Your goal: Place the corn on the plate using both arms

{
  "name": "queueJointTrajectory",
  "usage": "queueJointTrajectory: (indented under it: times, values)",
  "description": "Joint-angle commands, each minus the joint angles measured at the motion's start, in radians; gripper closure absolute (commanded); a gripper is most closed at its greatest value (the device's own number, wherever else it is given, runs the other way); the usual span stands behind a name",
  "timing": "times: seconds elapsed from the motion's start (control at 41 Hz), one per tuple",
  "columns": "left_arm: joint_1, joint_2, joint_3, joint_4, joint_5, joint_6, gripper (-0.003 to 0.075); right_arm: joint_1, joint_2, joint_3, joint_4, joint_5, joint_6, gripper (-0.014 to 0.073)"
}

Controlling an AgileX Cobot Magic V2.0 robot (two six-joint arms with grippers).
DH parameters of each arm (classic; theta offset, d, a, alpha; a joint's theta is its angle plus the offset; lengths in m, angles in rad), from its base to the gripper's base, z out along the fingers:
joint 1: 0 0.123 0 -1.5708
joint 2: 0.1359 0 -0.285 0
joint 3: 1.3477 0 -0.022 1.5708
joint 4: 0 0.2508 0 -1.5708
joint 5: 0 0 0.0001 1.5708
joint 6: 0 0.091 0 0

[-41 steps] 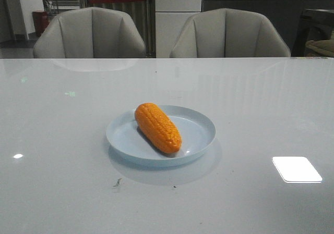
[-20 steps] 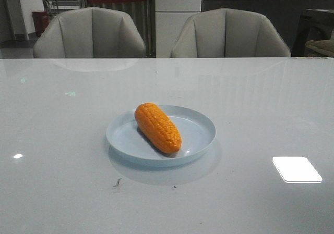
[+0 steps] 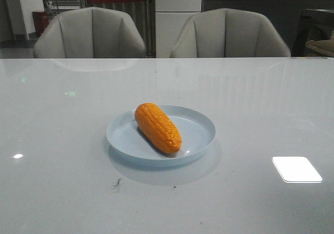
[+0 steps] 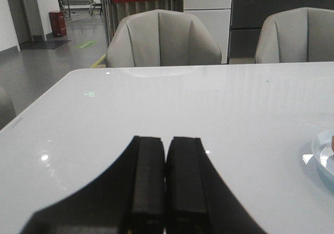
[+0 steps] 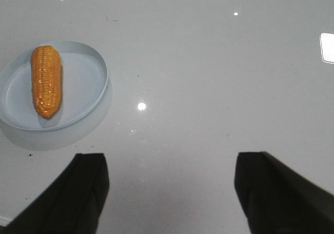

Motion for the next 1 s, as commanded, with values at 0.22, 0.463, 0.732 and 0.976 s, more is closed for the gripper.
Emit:
queueJointTrajectory:
  times: [0.22, 0.463, 0.732, 0.976]
  values:
    - [-0.002, -0.017, 0.038, -0.010, -0.069, -0.006, 0.0624, 0.002, 0.001, -0.027, 0.022, -0.059, -0.008, -0.0009]
    - [-0.002, -0.017, 0.038, -0.010, -0.069, -0.006, 0.0624, -0.001, 0.000, -0.027, -0.015, -0.074, -0.008, -0.0006]
    - [-0.002, -0.017, 0.038, -0.010, -0.069, -0.006, 0.0624, 0.001, -0.156, -0.026, -0.056, -0.056, -0.008, 0.0079]
    - [-0.002, -0.017, 0.038, -0.010, -0.069, -0.006, 0.0624, 0.001, -0.380, 0.003, -0.079, -0.065, -0.008, 0.0264]
